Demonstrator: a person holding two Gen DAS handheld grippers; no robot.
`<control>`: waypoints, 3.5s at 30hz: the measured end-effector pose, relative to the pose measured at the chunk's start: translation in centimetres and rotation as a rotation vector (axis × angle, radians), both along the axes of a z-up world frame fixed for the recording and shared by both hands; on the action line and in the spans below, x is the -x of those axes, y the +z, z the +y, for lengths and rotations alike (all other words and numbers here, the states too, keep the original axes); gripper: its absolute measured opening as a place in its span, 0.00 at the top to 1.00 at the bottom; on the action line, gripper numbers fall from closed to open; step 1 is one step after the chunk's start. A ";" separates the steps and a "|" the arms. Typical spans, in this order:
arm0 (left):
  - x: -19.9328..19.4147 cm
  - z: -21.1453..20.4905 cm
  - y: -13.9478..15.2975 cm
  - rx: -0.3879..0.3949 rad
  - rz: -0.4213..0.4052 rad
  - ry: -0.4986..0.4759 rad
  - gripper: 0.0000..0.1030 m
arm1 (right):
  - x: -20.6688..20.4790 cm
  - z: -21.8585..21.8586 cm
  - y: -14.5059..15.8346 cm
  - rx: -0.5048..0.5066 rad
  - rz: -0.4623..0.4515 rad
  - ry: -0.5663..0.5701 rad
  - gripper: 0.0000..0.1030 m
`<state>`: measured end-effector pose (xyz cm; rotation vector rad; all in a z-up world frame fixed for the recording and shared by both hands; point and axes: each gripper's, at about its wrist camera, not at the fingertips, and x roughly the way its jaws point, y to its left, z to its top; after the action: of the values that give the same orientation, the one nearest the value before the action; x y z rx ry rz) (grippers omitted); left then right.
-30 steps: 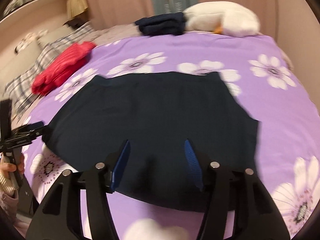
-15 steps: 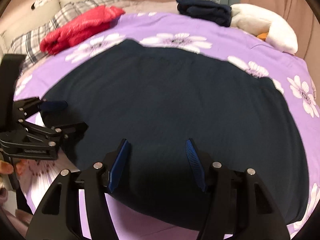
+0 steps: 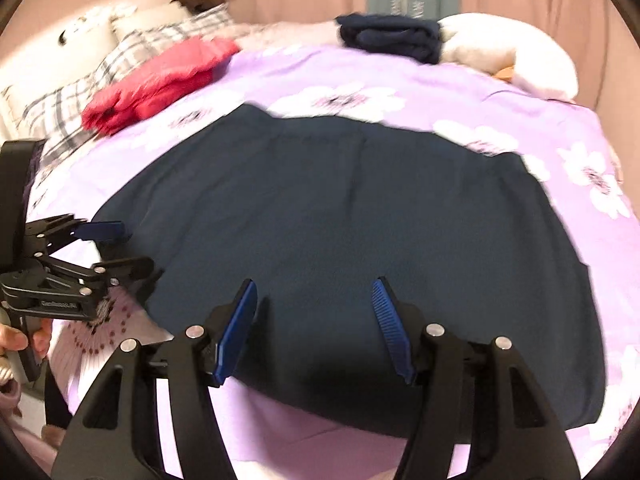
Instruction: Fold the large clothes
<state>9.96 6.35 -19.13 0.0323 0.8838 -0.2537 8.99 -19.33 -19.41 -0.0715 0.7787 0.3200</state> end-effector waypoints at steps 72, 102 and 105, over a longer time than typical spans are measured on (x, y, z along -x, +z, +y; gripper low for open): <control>-5.9 1.4 -2.8 -0.089 0.043 0.095 0.02 | -3.6 -5.5 -2.5 0.053 0.055 -0.190 0.33; 0.0 2.9 -3.2 -0.037 0.039 0.095 0.02 | 1.6 -12.8 -3.2 -0.024 0.066 -0.384 0.29; 0.3 3.0 -3.3 -0.034 0.039 0.098 0.02 | 1.9 -13.1 -3.2 -0.032 0.066 -0.385 0.29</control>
<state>9.66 9.31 -22.42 0.0150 0.9256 -0.1480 7.11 -32.40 -22.57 0.1191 0.8342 -0.0306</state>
